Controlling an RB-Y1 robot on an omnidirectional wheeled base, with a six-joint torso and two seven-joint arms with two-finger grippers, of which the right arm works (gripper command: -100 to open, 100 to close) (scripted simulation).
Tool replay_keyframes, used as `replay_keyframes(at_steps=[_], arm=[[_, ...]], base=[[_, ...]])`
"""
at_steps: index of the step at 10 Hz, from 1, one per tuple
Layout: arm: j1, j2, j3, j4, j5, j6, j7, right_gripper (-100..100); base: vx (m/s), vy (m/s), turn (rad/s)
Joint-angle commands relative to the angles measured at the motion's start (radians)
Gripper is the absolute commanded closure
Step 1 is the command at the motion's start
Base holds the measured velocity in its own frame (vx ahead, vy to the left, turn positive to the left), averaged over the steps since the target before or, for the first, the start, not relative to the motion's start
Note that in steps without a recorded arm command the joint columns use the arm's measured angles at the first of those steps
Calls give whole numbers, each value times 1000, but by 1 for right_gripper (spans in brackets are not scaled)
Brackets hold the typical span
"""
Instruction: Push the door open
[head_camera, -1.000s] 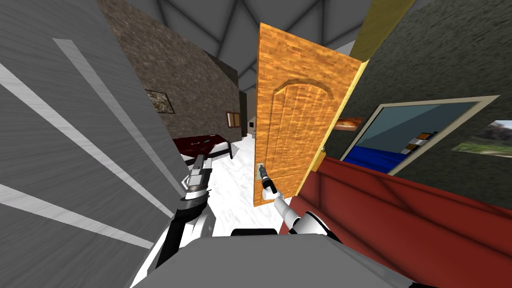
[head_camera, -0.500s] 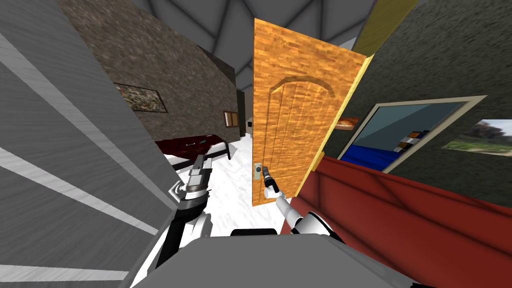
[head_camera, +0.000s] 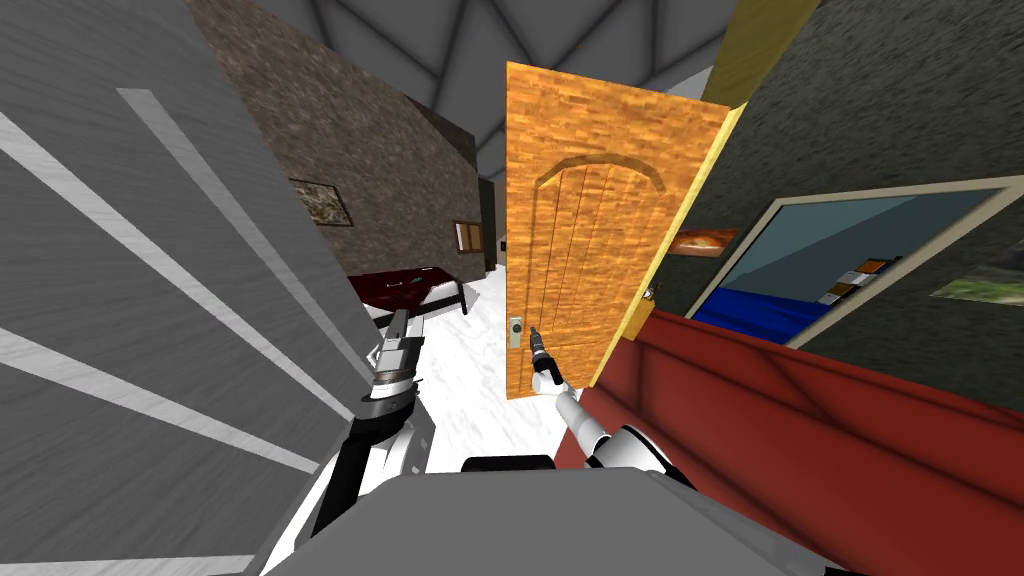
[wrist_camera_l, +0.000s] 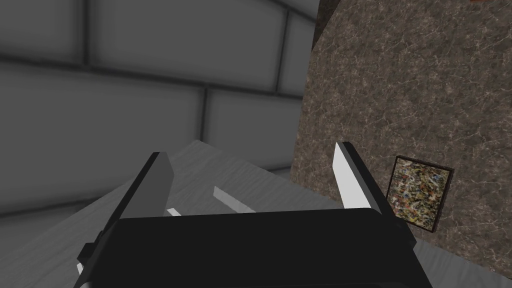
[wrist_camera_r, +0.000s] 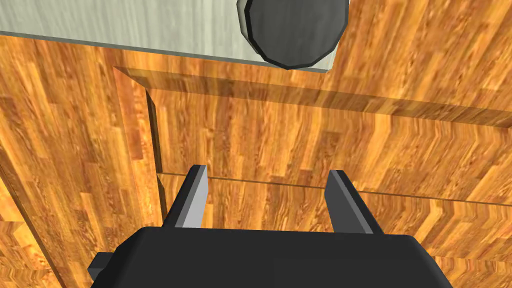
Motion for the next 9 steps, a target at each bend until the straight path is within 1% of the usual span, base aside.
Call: replay_keyframes(at_steps=[1,2,3,4,5,6,7,9], arm=[[-5,8,-7,6,-31,-7,28,-100],[-6,18,-12,6,-47,-9,43,-100],[-7,37,-18,7,-68,-11,64,-100],[-8,52,-21,7,-80,-13,75,-100],[-9,71,-24,8,-93,-15,86,-100],[-8,58,-21,8,-84,-14,75,-100],[-8,30,-23,9,-86,-18,80,-100],[-7,14,-25,11,-86,-23,81,-100]], base=[[-236,-33,122],[-217,-5,111],[-230,59,151],[-186,42,110],[-165,15,77],[-75,9,14],[92,-9,13],[215,-8,25]])
